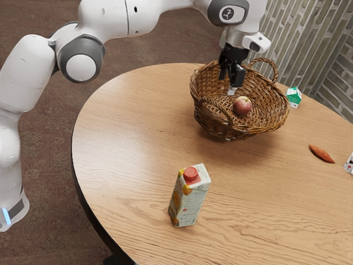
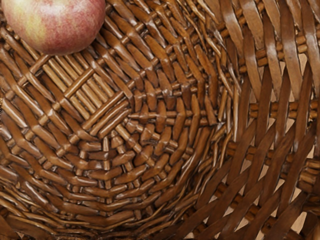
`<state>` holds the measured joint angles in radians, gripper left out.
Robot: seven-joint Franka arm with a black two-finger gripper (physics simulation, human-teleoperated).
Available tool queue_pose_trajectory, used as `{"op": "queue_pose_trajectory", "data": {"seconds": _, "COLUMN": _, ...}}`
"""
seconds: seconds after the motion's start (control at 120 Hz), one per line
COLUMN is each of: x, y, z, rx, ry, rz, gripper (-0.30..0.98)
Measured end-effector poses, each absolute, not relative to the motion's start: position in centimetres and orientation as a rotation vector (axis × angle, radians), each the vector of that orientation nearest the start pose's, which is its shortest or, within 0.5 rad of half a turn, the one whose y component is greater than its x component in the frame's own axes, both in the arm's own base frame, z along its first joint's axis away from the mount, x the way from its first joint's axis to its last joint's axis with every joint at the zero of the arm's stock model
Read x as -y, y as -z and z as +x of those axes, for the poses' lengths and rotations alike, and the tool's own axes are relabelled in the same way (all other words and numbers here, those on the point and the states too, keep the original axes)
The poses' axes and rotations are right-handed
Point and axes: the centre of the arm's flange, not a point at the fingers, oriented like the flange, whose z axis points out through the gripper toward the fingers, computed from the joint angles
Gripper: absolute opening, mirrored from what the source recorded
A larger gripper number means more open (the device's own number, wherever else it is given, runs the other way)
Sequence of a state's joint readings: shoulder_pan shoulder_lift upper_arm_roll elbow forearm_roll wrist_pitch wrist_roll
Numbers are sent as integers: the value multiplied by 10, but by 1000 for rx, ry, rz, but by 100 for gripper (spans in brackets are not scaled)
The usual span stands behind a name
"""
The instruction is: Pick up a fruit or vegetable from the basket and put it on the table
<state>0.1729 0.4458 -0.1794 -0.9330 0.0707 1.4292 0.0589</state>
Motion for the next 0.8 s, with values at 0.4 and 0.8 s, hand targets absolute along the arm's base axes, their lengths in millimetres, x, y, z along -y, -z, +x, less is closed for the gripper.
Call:
{"op": "queue_pose_trajectory", "data": {"seconds": 0.4, "x": -39, "y": -667, "z": 644, "rx": 46, "ry": 121, "rz": -3145, "gripper": 69}}
{"op": "queue_pose_trajectory", "data": {"seconds": 0.8, "x": -110, "y": -565, "z": 707, "rx": 287, "ry": 146, "rz": -3058, "gripper": 69}}
